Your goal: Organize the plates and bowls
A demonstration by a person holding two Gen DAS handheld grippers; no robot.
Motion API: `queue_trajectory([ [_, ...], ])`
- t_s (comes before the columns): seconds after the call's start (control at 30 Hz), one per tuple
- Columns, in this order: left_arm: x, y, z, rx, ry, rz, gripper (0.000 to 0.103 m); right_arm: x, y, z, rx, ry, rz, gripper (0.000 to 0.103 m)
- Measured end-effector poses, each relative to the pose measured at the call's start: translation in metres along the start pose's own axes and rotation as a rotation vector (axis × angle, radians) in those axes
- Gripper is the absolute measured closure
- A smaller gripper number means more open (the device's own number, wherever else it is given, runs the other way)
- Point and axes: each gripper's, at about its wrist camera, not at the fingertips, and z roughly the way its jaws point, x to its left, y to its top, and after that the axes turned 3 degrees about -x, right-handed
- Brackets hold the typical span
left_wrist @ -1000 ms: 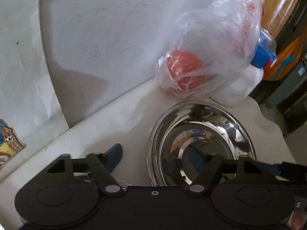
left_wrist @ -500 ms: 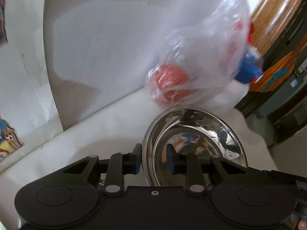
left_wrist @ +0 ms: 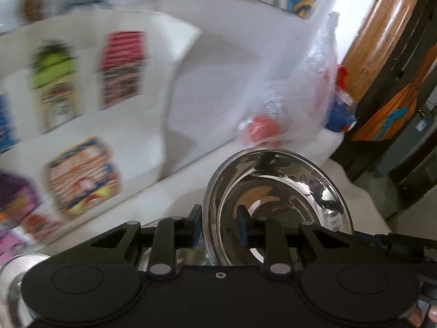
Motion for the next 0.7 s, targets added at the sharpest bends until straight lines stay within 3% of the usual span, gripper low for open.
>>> queue_trajectory([
  [0.23,0.039,-0.024,-0.015,0.015,0.094,0.012,0.075,0.050,-0.019,0.025,0.056,-0.040,-0.107,0.083],
  [0.43,0.066,-0.040,-0.013,0.028,0.117,-0.013,0.075,0.066,-0.029,0.038,0.108,-0.085,-0.158,0.082],
  [0.7,0.064,-0.052,-0.002,0.066,0.149,0.045,0.075,0.082,-0.033,0.041,0.153,-0.155,-0.230,0.082],
])
